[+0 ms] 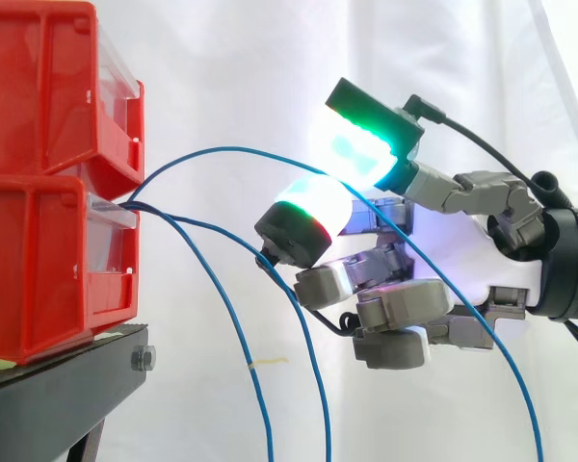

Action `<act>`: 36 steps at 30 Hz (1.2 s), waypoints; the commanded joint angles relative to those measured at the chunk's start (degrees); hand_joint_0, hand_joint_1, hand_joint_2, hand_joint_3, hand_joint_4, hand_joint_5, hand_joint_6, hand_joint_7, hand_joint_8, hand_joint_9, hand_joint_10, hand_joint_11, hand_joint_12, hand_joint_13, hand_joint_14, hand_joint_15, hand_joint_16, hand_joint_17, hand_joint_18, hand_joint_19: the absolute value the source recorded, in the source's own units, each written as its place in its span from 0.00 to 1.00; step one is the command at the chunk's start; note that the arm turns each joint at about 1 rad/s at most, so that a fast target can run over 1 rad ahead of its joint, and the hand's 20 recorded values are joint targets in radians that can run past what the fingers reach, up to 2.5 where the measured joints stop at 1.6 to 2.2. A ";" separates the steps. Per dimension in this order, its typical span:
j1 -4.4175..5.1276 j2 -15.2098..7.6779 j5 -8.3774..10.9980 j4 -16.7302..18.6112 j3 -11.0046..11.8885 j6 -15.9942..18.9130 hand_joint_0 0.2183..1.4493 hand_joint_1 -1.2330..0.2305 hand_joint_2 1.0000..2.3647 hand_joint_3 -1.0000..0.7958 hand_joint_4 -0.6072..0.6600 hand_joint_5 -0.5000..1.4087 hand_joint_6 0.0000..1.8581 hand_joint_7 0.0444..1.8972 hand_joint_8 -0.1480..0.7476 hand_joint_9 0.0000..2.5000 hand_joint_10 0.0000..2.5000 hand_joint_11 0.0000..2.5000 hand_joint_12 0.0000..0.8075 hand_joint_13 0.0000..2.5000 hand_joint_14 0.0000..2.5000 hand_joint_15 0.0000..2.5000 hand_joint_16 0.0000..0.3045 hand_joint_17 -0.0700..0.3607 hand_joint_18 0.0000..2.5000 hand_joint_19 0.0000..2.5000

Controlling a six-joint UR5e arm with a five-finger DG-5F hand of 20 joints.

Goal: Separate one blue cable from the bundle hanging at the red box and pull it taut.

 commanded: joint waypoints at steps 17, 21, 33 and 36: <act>-0.06 0.04 -0.07 0.05 0.00 0.00 0.44 0.36 0.00 0.29 0.55 0.15 0.51 0.66 0.61 0.37 0.01 0.44 0.42 0.64 0.00 0.64 0.15 0.40 0.44 0.38; -0.06 0.04 -0.07 -0.04 0.00 0.00 0.44 0.36 0.00 0.29 0.55 0.15 0.51 0.66 0.60 0.39 0.01 0.49 0.42 0.61 0.20 0.64 0.15 0.40 0.46 0.42; -0.24 -0.05 -0.16 -0.04 0.00 0.00 0.44 0.36 0.00 0.30 0.55 0.15 0.51 0.64 0.55 0.40 0.36 0.57 0.44 0.49 0.84 0.55 0.14 0.38 0.57 0.59; -0.42 0.04 -0.24 -0.04 0.00 0.35 0.44 0.36 0.00 0.30 0.55 0.15 0.51 0.65 0.56 0.39 0.50 0.54 0.44 0.48 0.88 0.55 0.14 0.38 0.57 0.60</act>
